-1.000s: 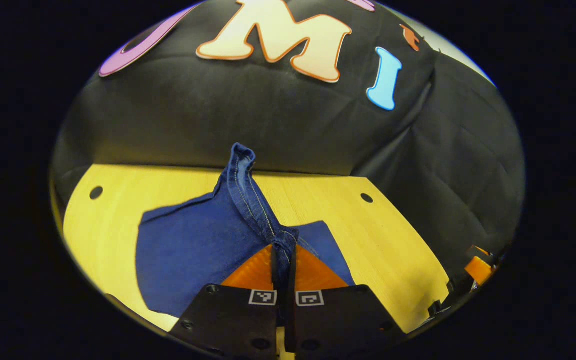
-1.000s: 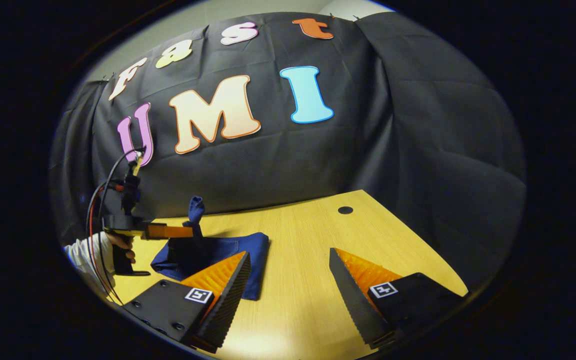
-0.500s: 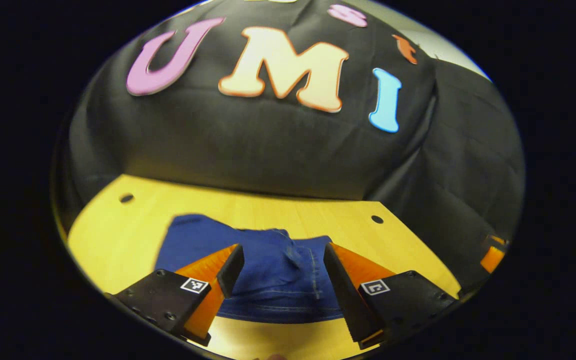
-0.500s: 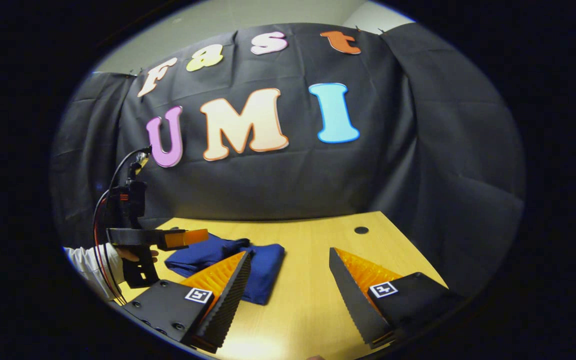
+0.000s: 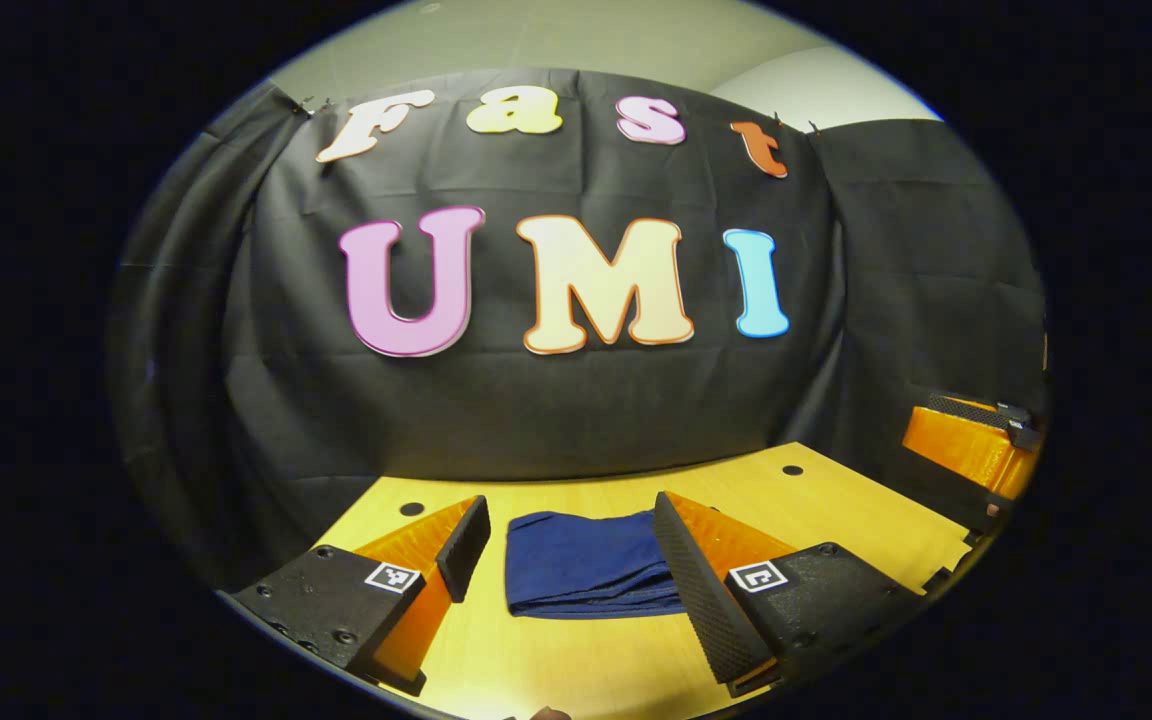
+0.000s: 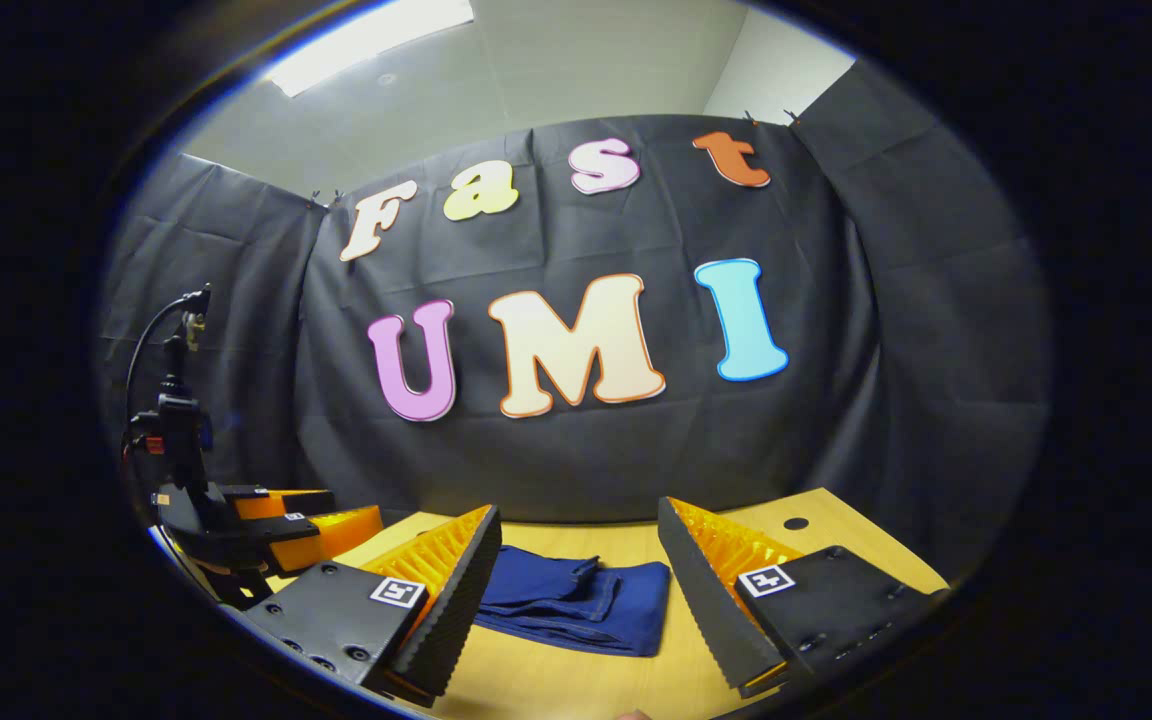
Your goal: Grasp the waist and the cuffs of the jeans and fold them to make the two legs overlap; first hold the waist and fold one-third of the jeans toward the cuffs, then hold the cuffs and fold the remaining one-third in the same direction to finish folding.
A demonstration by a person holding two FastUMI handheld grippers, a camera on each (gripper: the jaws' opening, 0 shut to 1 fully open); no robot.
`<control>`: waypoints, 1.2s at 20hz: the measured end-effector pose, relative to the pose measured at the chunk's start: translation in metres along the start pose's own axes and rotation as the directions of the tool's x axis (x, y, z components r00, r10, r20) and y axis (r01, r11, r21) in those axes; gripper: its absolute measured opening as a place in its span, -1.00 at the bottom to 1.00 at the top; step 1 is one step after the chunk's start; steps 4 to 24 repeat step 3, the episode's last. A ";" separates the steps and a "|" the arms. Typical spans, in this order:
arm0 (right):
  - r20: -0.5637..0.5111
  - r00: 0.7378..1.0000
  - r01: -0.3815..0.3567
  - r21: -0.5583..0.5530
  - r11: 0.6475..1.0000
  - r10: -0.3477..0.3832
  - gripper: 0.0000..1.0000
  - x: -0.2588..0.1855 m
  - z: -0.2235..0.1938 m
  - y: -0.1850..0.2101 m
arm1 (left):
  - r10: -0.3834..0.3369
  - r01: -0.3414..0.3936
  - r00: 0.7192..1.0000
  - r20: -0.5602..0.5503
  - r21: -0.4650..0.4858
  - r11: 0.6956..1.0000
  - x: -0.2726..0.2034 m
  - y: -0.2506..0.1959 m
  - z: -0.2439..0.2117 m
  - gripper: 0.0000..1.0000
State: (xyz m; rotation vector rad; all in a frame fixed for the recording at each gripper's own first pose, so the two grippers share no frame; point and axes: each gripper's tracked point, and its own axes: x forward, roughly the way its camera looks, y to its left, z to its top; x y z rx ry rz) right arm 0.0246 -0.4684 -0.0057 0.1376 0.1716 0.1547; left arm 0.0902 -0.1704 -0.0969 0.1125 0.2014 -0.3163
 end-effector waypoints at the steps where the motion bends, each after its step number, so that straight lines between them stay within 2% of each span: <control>1: 0.015 1.000 0.005 0.004 1.000 -0.005 0.86 -0.007 0.007 0.008 | 0.006 -0.006 1.000 0.009 0.006 1.000 -0.014 0.007 0.001 0.92; 2: 0.032 1.000 0.002 0.006 1.000 -0.002 0.94 -0.015 0.013 0.018 | 0.012 -0.012 1.000 0.025 0.017 1.000 -0.026 0.012 0.004 0.92; 3: 0.046 0.999 0.001 0.001 1.000 -0.001 0.94 -0.022 0.018 0.026 | 0.019 -0.020 0.999 0.040 0.025 1.000 -0.036 0.018 0.008 0.90; 24: 0.046 0.999 0.001 0.001 1.000 -0.001 0.94 -0.022 0.018 0.026 | 0.019 -0.020 0.999 0.040 0.025 1.000 -0.036 0.018 0.008 0.90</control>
